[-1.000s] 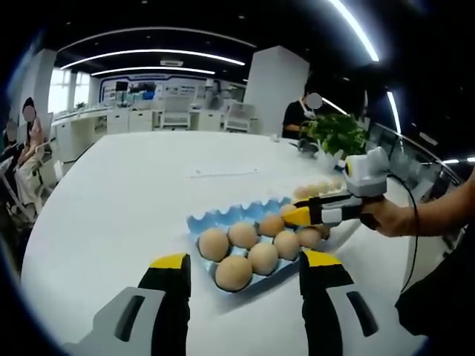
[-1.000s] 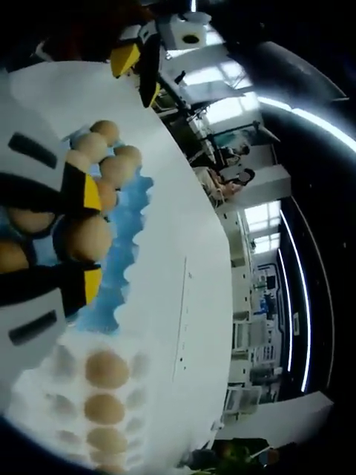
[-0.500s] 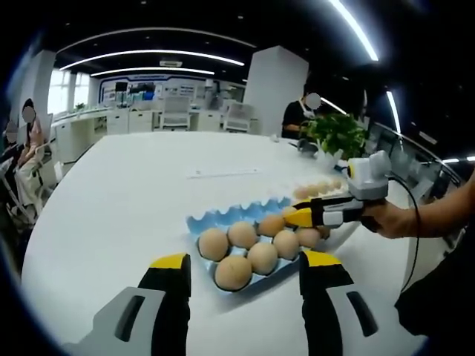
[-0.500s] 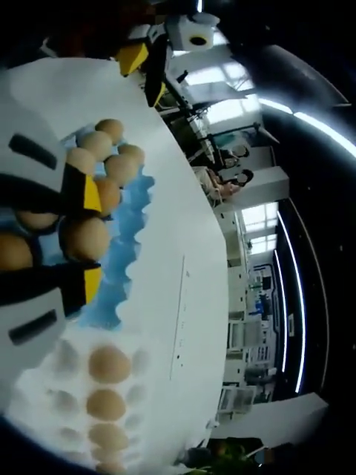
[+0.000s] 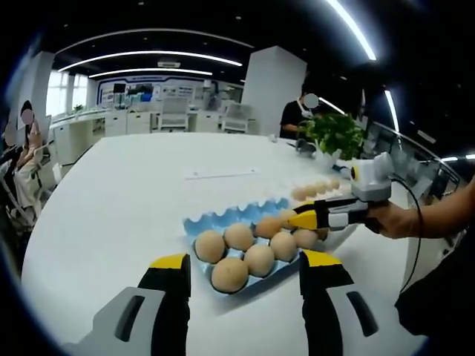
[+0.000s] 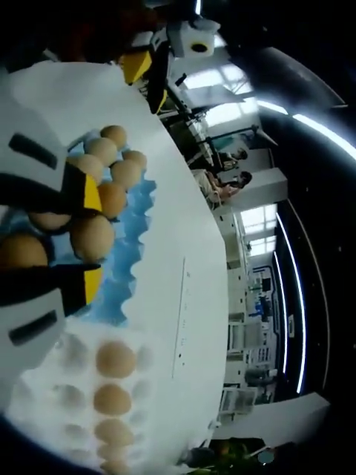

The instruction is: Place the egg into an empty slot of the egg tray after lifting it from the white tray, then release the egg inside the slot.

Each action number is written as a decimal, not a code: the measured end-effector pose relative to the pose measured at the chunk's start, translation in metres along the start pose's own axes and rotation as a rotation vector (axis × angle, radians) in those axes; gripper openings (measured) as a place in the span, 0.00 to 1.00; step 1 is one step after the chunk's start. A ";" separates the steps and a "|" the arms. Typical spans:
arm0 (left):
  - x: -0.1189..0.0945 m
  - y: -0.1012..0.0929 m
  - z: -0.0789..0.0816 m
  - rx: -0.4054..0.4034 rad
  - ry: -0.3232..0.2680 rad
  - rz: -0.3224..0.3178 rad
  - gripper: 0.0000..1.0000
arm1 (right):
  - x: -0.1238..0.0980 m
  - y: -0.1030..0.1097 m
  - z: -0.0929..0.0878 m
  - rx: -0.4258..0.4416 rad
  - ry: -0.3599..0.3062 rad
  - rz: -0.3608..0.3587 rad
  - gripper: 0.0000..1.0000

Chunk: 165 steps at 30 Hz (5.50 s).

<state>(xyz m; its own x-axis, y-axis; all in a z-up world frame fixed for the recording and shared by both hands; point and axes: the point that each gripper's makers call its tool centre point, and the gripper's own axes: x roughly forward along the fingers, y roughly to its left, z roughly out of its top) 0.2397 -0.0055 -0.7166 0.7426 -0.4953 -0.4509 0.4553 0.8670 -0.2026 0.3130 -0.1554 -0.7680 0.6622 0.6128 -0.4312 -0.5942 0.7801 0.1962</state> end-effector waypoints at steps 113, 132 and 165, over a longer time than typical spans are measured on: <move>0.009 -0.018 0.025 -0.136 -0.036 -0.046 0.94 | -0.005 -0.038 -0.004 -0.091 0.041 0.011 0.25; 0.011 -0.017 0.022 -0.157 -0.032 -0.048 0.91 | -0.025 -0.043 0.000 -0.080 0.022 0.019 0.28; 0.005 -0.006 0.021 -0.164 -0.035 -0.023 0.86 | -0.002 -0.117 0.017 -0.235 0.077 -0.235 0.24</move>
<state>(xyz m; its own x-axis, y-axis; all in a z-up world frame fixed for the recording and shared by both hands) 0.2506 -0.0142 -0.6992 0.7506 -0.5145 -0.4146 0.3885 0.8511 -0.3530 0.3889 -0.2454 -0.7753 0.7624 0.4018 -0.5072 -0.5244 0.8429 -0.1206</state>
